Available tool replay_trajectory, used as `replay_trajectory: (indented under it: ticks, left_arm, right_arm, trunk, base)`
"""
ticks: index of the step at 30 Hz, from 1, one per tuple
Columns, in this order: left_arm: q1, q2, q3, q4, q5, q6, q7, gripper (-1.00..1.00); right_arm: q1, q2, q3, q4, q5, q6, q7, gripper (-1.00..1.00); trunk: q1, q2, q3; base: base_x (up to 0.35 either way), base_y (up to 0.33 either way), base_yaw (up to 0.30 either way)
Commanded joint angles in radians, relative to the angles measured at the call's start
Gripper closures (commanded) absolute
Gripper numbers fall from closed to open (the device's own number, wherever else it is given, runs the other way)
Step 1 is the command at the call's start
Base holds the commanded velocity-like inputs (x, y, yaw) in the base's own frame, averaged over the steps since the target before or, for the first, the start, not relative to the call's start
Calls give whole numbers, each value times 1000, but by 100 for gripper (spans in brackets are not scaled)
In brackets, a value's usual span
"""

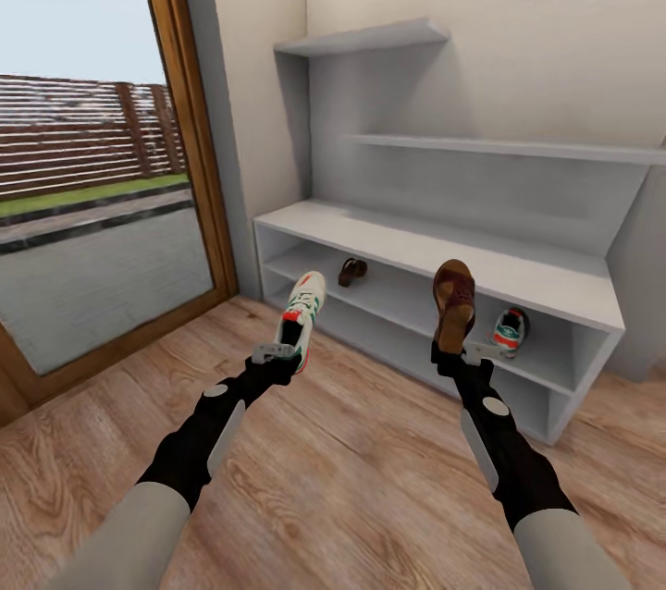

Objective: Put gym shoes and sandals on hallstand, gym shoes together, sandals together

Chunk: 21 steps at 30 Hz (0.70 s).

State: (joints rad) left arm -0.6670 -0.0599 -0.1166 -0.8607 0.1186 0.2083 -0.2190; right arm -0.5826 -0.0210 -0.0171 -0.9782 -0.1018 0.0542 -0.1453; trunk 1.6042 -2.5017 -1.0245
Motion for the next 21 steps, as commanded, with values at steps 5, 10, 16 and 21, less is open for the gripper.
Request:
replay_trajectory:
  ticks: [5, 10, 16, 21]
  left_arm:
    - [0, 0, 0, -1, 10, 8, 0, 100]
    - [0, 0, 0, -1, 10, 8, 0, 100]
    - [0, 0, 0, -1, 10, 8, 0, 100]
    - [0, 0, 0, -1, 10, 8, 0, 100]
  right_arm:
    - [0, -1, 2, -2, -13, 4, -4, 100]
    - [0, -1, 2, -2, -13, 4, -4, 100]
    - [0, -1, 2, -2, -13, 4, -5, 100]
    - [0, -1, 2, -2, -13, 4, -5, 100]
  trunk:
    - [0, 0, 2]
    - [0, 0, 5]
    - [0, 0, 8]
    - [0, 0, 11]
  base:
    - [-3, 3, -243]
    - [0, 0, -243]
    - [1, 29, -243]
    - [14, 35, -243]
